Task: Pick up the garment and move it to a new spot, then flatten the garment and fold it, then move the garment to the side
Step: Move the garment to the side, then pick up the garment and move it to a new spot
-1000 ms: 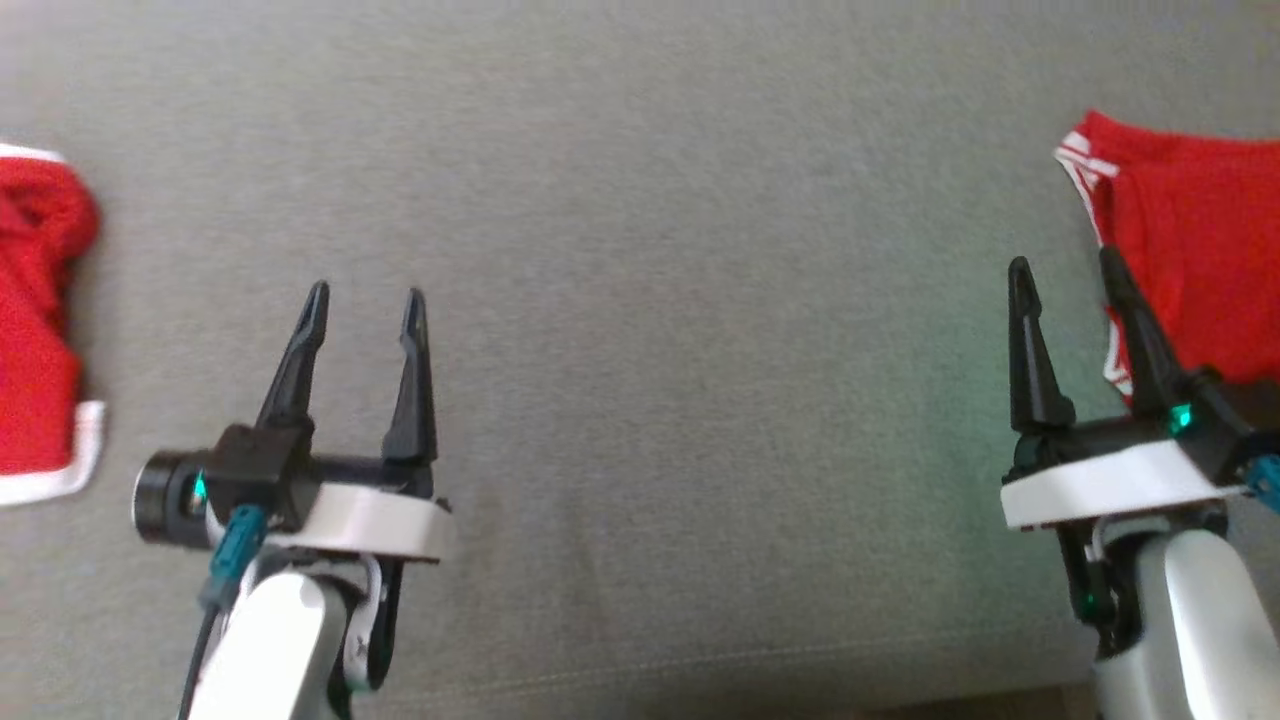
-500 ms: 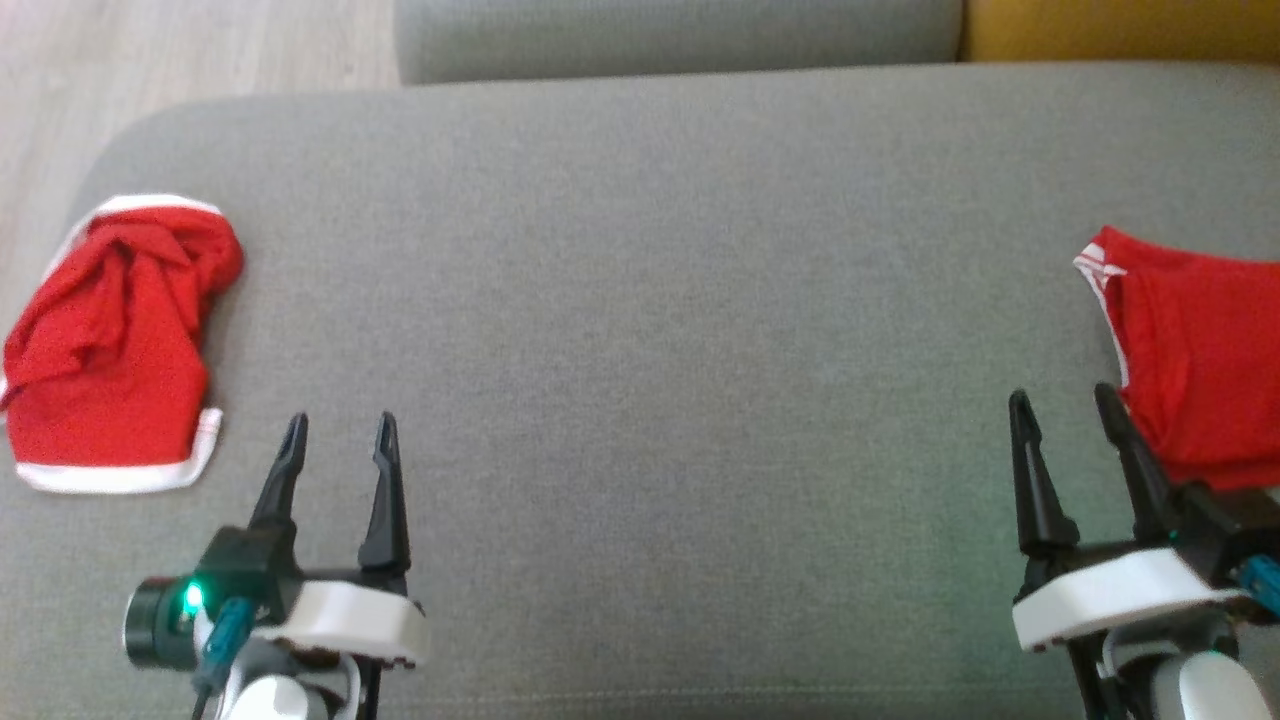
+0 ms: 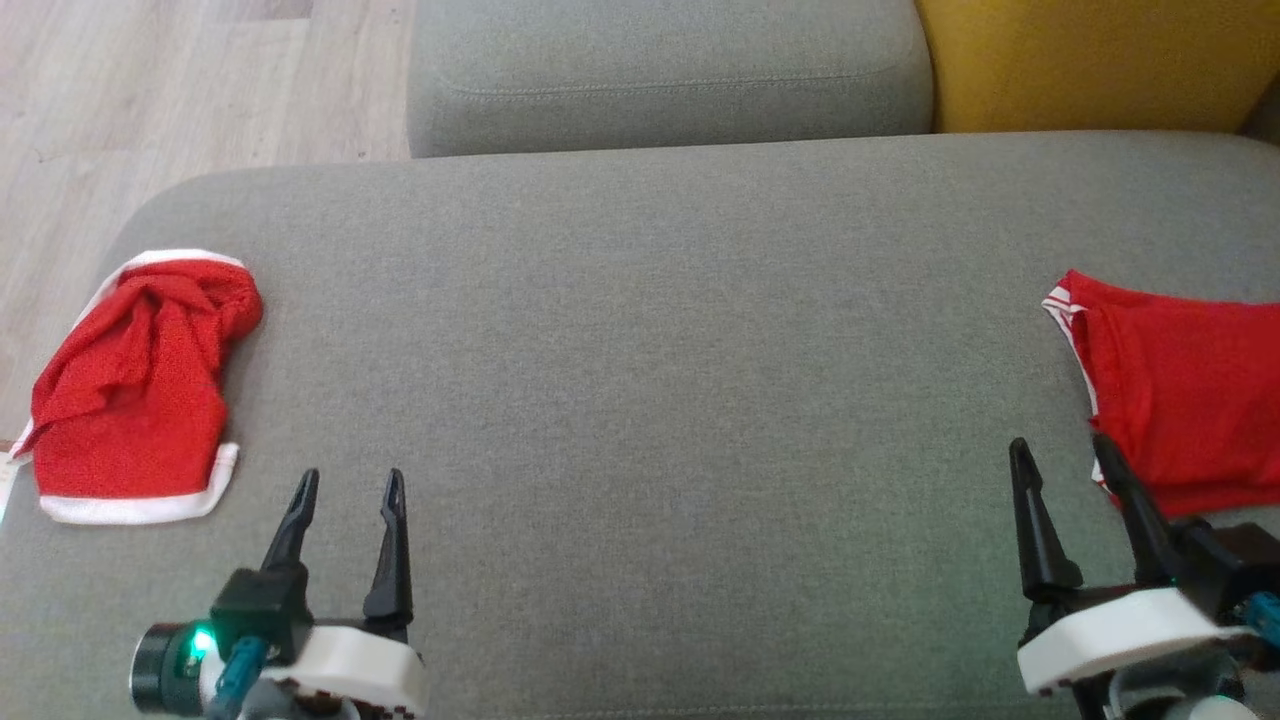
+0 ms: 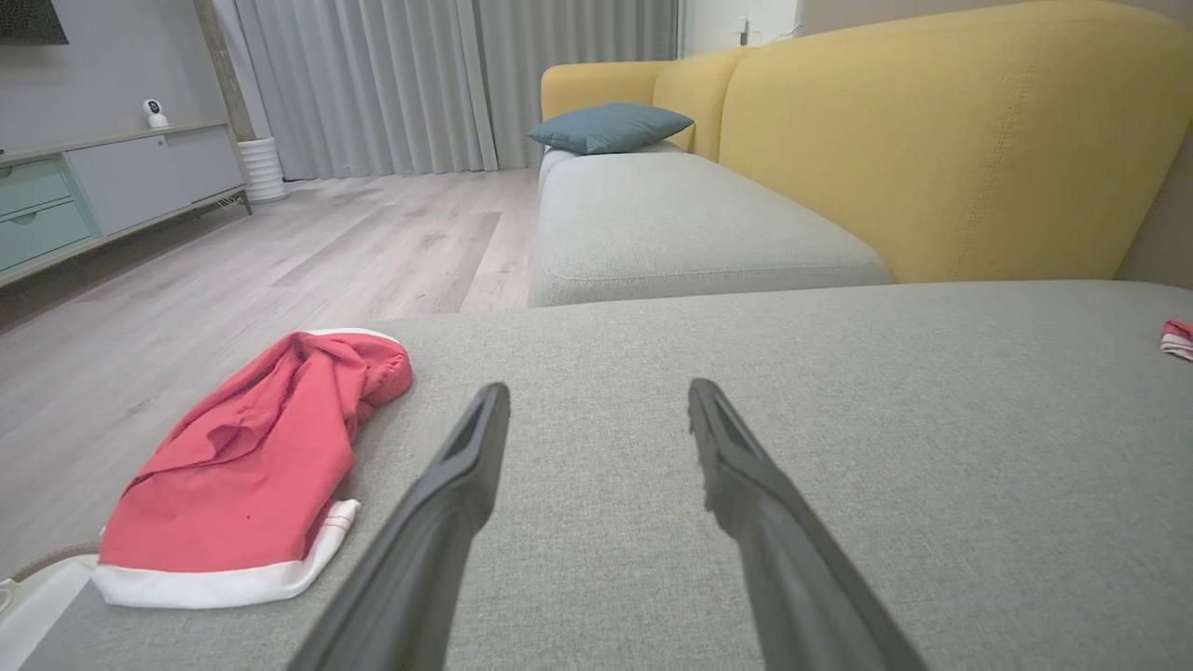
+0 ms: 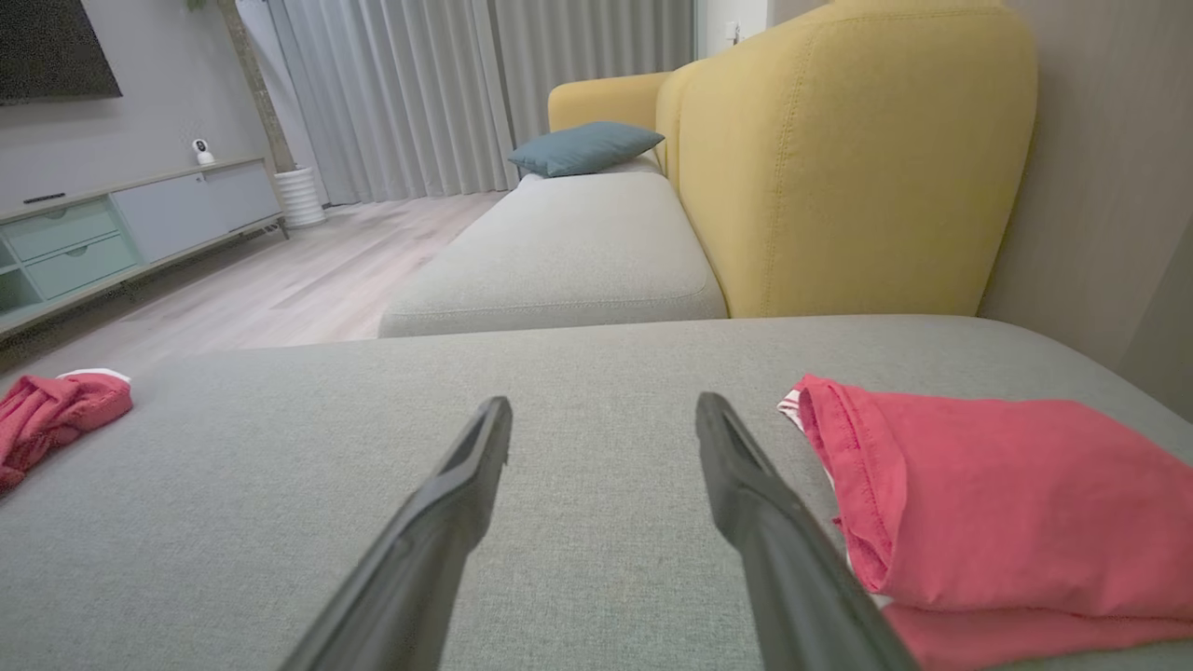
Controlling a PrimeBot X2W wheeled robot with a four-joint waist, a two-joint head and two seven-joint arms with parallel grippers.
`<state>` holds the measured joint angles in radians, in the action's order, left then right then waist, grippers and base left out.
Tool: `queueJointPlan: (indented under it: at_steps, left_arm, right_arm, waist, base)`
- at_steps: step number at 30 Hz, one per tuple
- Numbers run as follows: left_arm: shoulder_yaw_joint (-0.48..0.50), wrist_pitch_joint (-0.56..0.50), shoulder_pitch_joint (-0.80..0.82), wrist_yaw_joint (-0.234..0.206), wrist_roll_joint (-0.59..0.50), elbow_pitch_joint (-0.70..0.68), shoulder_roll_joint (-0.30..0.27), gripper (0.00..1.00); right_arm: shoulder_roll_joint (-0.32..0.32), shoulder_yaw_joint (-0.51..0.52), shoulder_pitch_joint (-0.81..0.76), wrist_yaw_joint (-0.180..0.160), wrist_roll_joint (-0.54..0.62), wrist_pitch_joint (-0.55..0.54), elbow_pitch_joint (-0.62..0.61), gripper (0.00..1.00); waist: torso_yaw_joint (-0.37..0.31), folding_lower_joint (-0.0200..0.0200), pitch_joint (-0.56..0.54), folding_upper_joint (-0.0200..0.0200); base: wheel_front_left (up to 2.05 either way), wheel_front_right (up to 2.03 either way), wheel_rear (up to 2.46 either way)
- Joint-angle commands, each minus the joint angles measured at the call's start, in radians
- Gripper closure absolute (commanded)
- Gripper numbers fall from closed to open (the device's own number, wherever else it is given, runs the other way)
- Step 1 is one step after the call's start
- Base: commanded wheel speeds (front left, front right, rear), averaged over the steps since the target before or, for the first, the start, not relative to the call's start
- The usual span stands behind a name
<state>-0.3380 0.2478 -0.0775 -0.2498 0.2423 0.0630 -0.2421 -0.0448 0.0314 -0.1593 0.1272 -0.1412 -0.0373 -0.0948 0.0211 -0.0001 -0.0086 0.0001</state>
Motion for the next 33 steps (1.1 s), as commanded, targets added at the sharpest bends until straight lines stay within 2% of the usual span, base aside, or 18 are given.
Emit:
queueJointPlan:
  at_steps: [1,12,19,23,33]
  left_arm:
    - [0.038,0.003,0.038,-0.003,0.008,-0.027,-0.017,0.00]
    - [0.027,0.005,0.053,-0.002,0.009,-0.016,-0.014,0.00]
    - [0.021,0.006,0.074,-0.004,0.003,-0.020,-0.013,0.00]
    - [0.030,0.008,0.099,-0.005,0.008,-0.022,-0.012,0.00]
    - [0.052,0.013,0.182,0.017,0.010,-0.005,0.015,0.00]
  right_arm:
    - [-0.006,-0.024,0.018,0.003,-0.003,0.000,-0.046,0.00]
    - [-0.006,-0.018,0.017,0.003,-0.003,-0.012,-0.056,0.00]
    - [-0.006,-0.008,0.014,0.003,-0.002,-0.020,-0.064,0.00]
    - [-0.005,-0.009,0.019,0.003,0.005,-0.030,-0.081,0.00]
    - [-0.005,-0.033,0.057,0.003,0.025,-0.067,-0.127,0.00]
  waist:
    - [0.000,0.0001,-0.001,-0.0001]
    - [0.002,0.0001,0.000,-0.0001]
    - [0.028,0.0001,0.003,-0.0001]
    - [0.070,0.0001,0.019,-0.0001]
    - [0.252,0.0001,0.059,-0.0001]
  base:
    - [0.00,0.00,0.00]
    - [0.00,0.00,0.00]
    - [0.00,0.00,0.00]
    - [0.00,0.00,0.00]
    - [0.00,0.00,0.00]
